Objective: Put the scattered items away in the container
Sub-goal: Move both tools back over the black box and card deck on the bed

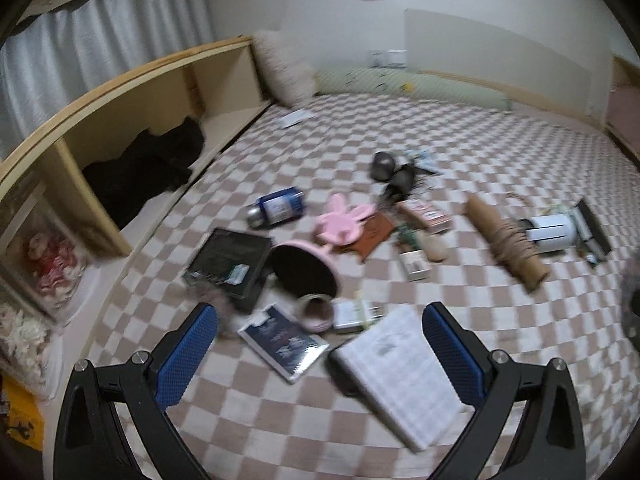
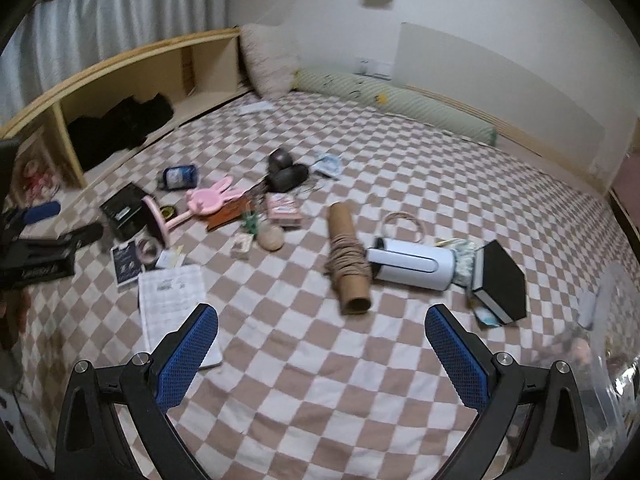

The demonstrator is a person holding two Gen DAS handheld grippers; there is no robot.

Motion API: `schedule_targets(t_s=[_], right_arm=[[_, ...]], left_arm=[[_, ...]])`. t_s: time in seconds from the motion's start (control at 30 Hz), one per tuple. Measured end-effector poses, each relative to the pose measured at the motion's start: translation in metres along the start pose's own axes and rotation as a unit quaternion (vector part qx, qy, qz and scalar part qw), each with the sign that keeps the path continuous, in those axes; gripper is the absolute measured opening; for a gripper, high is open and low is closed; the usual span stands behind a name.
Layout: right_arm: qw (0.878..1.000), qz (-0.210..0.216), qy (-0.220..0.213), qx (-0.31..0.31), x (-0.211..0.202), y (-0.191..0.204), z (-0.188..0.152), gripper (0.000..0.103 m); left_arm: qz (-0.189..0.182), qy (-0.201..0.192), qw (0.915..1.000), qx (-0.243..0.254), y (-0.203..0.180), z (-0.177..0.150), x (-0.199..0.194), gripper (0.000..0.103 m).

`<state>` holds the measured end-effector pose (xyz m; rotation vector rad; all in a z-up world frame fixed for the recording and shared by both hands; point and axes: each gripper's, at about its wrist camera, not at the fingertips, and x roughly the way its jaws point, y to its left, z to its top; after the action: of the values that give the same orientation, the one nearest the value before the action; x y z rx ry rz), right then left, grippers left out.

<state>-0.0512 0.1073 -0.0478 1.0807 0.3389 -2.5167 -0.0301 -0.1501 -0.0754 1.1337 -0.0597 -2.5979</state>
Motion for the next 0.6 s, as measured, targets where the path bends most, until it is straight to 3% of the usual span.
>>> schedule_targets(t_s=[0.3,0.6], right_arm=[[0.999,0.031,0.017,-0.029,0.007,0.020,0.000,0.103],[0.997,0.068,0.029,-0.022,0.012,0.022,0.000,0.103]], left_arm=[[0.062,0.036,0.9966,-0.042,0.046,-0.004,0.040,0.103],[0.083,0.078,0.9916,-0.062,0.062,0.004,0.079,0.103]])
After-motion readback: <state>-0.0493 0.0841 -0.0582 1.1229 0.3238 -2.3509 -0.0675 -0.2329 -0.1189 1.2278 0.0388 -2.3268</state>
